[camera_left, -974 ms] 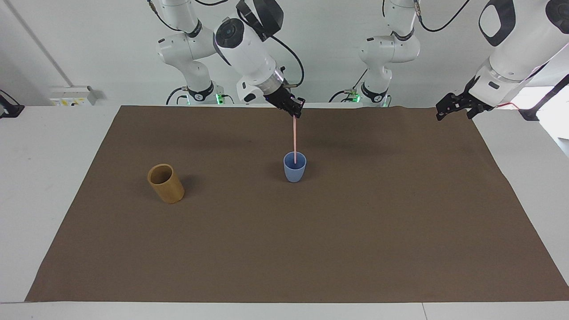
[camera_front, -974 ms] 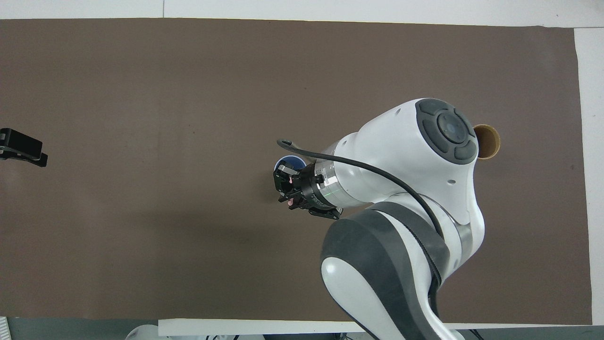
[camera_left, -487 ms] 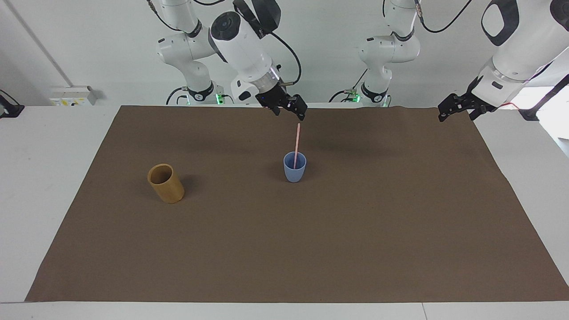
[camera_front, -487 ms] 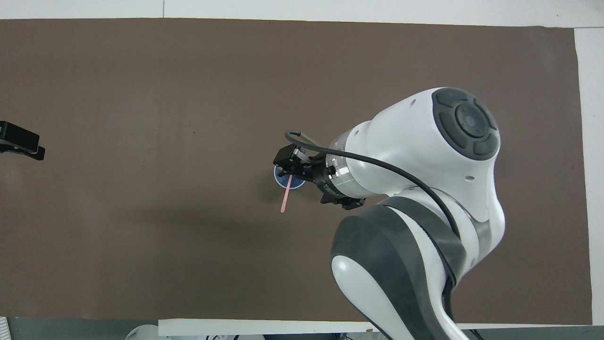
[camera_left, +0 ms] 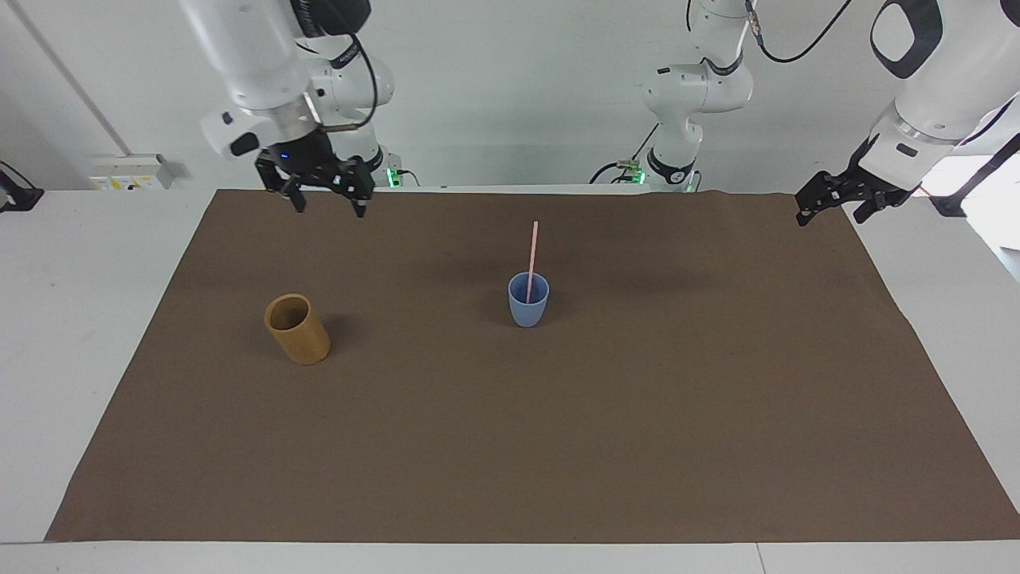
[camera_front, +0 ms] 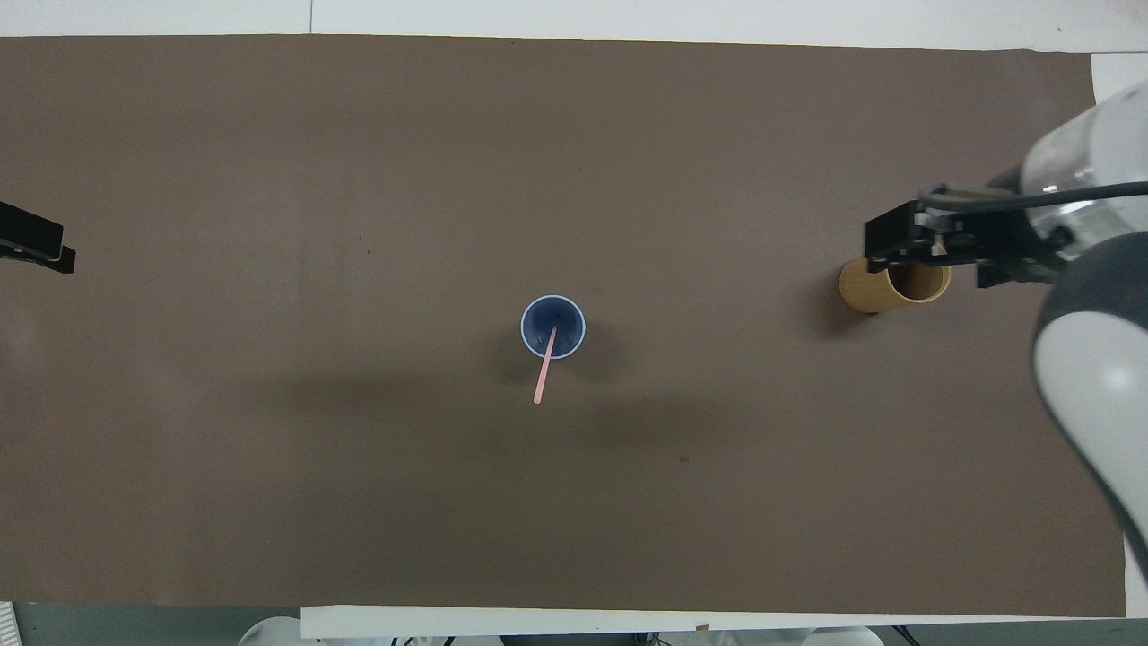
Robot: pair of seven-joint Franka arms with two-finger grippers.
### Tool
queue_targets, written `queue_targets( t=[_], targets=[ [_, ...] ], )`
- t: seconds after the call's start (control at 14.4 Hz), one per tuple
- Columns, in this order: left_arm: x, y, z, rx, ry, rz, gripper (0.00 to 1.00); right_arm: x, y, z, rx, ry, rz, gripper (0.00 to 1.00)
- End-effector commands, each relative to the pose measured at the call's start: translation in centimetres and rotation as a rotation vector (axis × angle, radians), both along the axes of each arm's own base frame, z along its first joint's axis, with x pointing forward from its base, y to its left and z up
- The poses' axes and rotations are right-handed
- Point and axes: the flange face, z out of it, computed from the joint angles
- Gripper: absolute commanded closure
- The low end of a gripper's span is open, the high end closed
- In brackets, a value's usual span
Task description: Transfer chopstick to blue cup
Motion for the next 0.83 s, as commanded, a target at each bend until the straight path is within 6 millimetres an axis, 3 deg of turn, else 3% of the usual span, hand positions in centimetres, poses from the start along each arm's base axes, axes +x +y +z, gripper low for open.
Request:
queue_targets(
  t=[0.0, 0.42, 0.77],
  targets=[
    [0.2, 0.3, 0.2, -0.007, -0.005, -0.007, 0.00, -0.5, -3.4, 1.0, -0.041, 0.017, 0.062, 0.00],
    [0.1, 0.5, -0.4, -0.006, 0.005, 0.001, 0.00, -0.9, -6.6, 0.4, -0.040, 0.064, 0.099, 0.00],
    [0.0, 0.2, -0.3, -0.006, 0.005, -0.005, 0.00, -1.2, -5.8, 0.6, -0.057, 0.064, 0.121, 0.00]
  ],
)
